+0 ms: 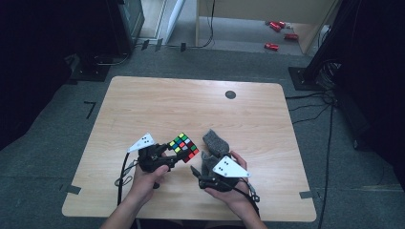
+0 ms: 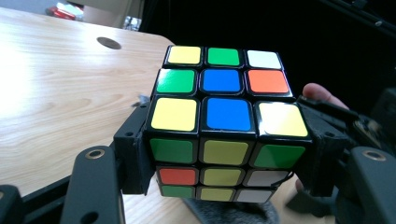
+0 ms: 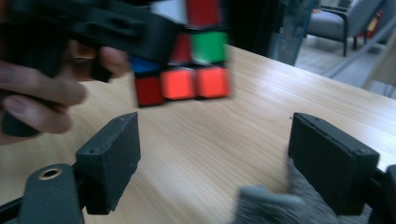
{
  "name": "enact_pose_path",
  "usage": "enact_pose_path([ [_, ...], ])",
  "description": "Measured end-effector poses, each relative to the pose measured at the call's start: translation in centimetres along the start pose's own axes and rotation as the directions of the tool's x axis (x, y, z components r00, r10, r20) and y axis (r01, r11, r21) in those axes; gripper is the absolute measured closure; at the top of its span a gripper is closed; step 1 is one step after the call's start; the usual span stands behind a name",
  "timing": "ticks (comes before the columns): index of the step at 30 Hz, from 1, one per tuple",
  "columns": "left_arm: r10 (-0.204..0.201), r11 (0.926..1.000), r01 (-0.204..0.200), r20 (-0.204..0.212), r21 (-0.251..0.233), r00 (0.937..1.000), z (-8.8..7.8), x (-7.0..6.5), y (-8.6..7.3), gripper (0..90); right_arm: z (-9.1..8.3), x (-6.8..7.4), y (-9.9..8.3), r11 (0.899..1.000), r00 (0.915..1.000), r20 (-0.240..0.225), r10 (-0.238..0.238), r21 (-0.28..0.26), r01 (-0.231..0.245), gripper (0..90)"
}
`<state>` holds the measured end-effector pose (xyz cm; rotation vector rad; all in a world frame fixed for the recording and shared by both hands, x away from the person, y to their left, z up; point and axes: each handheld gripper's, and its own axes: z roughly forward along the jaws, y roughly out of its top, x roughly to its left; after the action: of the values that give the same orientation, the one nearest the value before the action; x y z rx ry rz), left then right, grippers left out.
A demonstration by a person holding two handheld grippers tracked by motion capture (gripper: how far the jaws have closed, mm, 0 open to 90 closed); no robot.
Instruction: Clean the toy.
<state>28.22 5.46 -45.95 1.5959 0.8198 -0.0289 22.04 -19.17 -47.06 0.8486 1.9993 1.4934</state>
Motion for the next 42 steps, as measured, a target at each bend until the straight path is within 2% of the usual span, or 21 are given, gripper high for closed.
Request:
enact_pose_path([
  [3, -0.008, 0.9998, 0.008, 0.014, 0.016, 0.9999, 0.5, -0.6, -0.2, 34.2, 0.5, 1.1, -0.1, 1.0, 0.9996, 0.002, -0.028, 0.001, 0.028, 15.2],
  [8, -0.011, 0.9994, 0.009, 0.041, 0.034, 0.9991, 1.0, -1.3, -0.3, 34.3, 0.8, 1.7, -0.2, 0.998, 0.9971, 0.047, -0.059, -0.018, 0.06, 15.9],
  [10, -0.014, 0.9989, 0.011, 0.054, 0.045, 0.9985, 1.2, -1.6, -0.4, 34.2, 0.8, 1.9, -0.3, 0.997, 0.9949, 0.068, -0.075, -0.022, 0.076, 19.0],
  [13, -0.016, 0.9982, 0.012, 0.068, 0.059, 0.9976, 1.5, -1.8, -0.5, 34.2, 0.6, 2.0, -0.4, 0.994, 0.989, 0.114, -0.094, -0.037, 0.099, 31.9],
  [15, -0.017, 0.998, 0.013, 0.065, 0.062, 0.9977, 1.5, -1.7, -0.5, 34.1, 0.4, 1.9, -0.5, 0.995, 0.9884, 0.121, -0.092, -0.035, 0.097, 34.6],
  [16, -0.024, 0.9976, 0.019, 0.078, 0.067, 0.9967, 1.5, -1.6, -0.5, 34.0, 0.4, 1.9, -0.5, 0.994, 0.9883, 0.119, -0.095, -0.037, 0.1, 34.7],
  [19, -0.014, 0.998, 0.009, 0.084, 0.062, 0.9964, 1.5, -1.5, -0.5, 32.9, 0.3, 1.9, -0.4, 0.992, 0.9866, 0.117, -0.114, -0.034, 0.118, 34.8],
  [22, -0.007, 0.9991, 0.004, 0.084, 0.043, 0.9965, 1.2, -1.5, -0.2, 28.8, 0.2, 1.9, -0.4, 0.993, 0.9882, 0.106, -0.11, -0.026, 0.114, 34.8],
  [25, -0.005, 0.9999, 0.004, 0.082, 0.016, 0.9967, 0.6, -1.2, 0.2, 24.8, 0.1, 1.6, -0.4, 0.995, 0.9879, 0.118, -0.101, -0.015, 0.104, 34.8],
  [27, 0.014, 0.9999, -0.015, 0.075, 0.005, 0.997, 0.3, -1.1, 0.4, 21.5, 0.0, 1.2, -0.3, 0.996, 0.9884, 0.123, -0.089, -0.015, 0.091, 34.8],
  [30, 0.105, 0.9945, -0.105, 0.049, -0.009, 0.9933, -0.3, -0.9, 0.5, 19.2, -0.5, 0.5, -0.1, 0.998, 0.9905, 0.127, -0.052, -0.016, 0.055, 34.8],
  [33, 0.194, 0.981, -0.194, 0.029, 0.007, 0.9806, -0.4, -0.9, 0.2, 19.1, -0.9, -0.4, 0.2, 1.0, 0.9909, 0.134, -0.012, -0.018, 0.015, 34.8],
  [35, 0.254, 0.9667, -0.255, 0.014, 0.025, 0.967, -0.3, -1.1, 0.0, 19.2, -1.1, -0.9, 0.3, 1.0, 0.991, 0.134, 0.007, -0.019, -0.004, 34.8],
  [36, 0.288, 0.9571, -0.287, 0.002, 0.038, 0.9578, -0.2, -1.2, -0.2, 19.2, -1.2, -1.1, 0.4, 1.0, 0.9918, 0.126, 0.018, -0.019, -0.015, 34.8],
  [40, 0.422, 0.904, -0.417, -0.04, 0.093, 0.9057, 0.3, -1.6, -1.0, 19.9, -1.7, -1.6, 1.0, 0.997, 0.994, 0.085, 0.069, -0.02, -0.068, 34.8],
  [41, 0.45, 0.8902, -0.444, -0.05, 0.104, 0.8915, 0.4, -1.7, -1.2, 20.1, -1.8, -1.7, 1.1, 0.996, 0.994, 0.07, 0.084, -0.017, -0.083, 34.8],
  [42, 0.483, 0.873, -0.474, -0.064, 0.114, 0.8734, 0.5, -1.9, -1.4, 20.1, -1.9, -1.8, 1.3, 0.995, 0.9931, 0.057, 0.102, -0.011, -0.102, 34.8],
])
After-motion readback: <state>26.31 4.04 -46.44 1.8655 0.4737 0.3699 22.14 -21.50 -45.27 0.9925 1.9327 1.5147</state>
